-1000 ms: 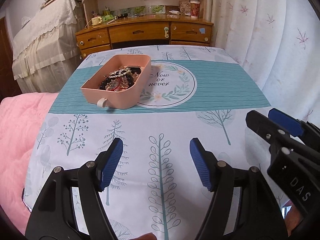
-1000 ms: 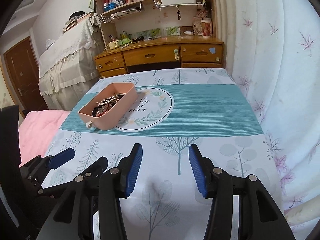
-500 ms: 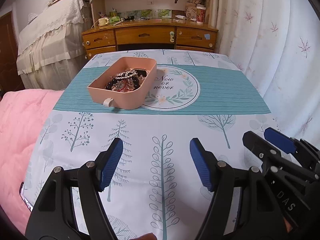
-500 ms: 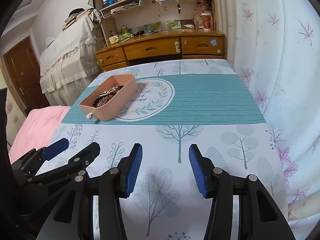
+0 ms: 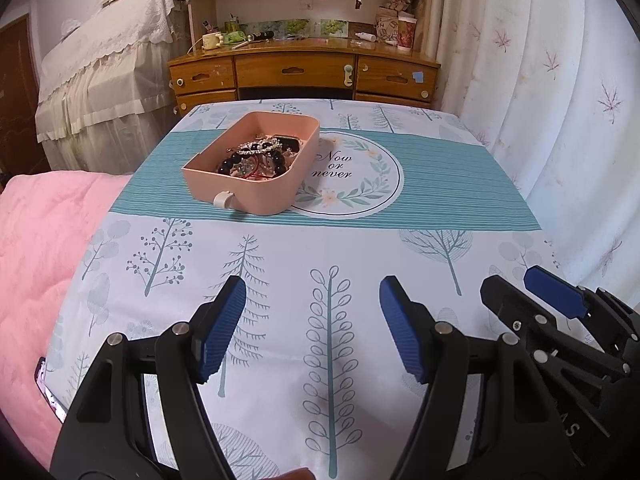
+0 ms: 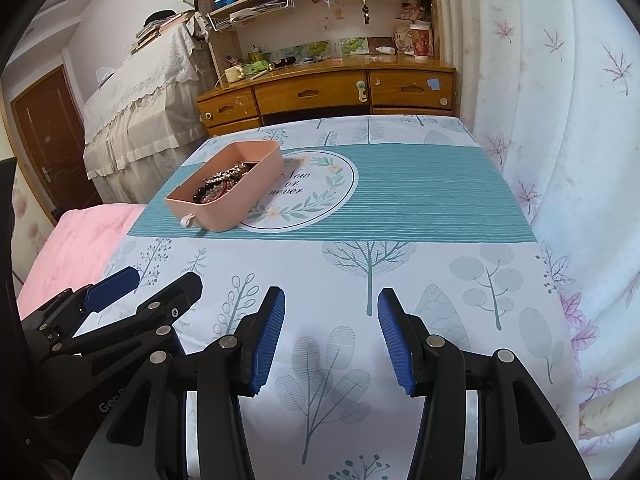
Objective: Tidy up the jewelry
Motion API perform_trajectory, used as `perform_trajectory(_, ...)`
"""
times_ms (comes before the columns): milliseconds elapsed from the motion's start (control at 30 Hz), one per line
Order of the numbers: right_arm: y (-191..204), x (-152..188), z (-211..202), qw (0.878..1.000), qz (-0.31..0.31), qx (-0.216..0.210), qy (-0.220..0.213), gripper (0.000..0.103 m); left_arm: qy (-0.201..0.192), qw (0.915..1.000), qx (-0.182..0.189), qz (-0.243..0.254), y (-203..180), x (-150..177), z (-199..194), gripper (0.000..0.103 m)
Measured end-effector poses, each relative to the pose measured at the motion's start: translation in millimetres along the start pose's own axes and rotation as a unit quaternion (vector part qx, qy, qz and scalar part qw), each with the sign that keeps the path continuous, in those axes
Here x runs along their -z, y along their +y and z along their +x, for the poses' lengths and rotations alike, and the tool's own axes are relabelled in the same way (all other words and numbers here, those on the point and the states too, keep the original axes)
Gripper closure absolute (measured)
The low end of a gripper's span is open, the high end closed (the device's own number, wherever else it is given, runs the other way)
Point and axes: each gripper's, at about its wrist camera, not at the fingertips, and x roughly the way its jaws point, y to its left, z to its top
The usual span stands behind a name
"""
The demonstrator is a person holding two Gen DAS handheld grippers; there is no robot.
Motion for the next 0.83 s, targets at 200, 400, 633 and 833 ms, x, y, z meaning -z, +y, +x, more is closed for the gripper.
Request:
perform_trajectory(200, 0.0, 1.7, -2.6, 1.0, 0.0, 0.0, -0.001, 0.054, 0.0, 1.0, 0.001, -0.001, 1.7, 1.6, -1.8, 0.036)
perform_trajectory(400, 1.6, 2.9, -3.1, 1.0, -0.001, 0.002, -0.002, 0.054, 0.0, 1.0, 0.003, -0.002, 1.6, 4.0, -4.7, 0.036)
perform_trajectory(633, 4.3, 5.8, -5.2, 1.0, -0.001, 0.005, -0.004, 0.054, -0.001, 1.0, 0.004, -0.002, 0.1, 5.5, -6.3, 0.036)
perform_trajectory(833, 2.8, 8.3, -9.6, 1.0, 0.001, 0.006, -0.003, 0.054, 0.003, 1.0, 0.007, -0.003, -0.5, 6.4, -7.5, 0.036)
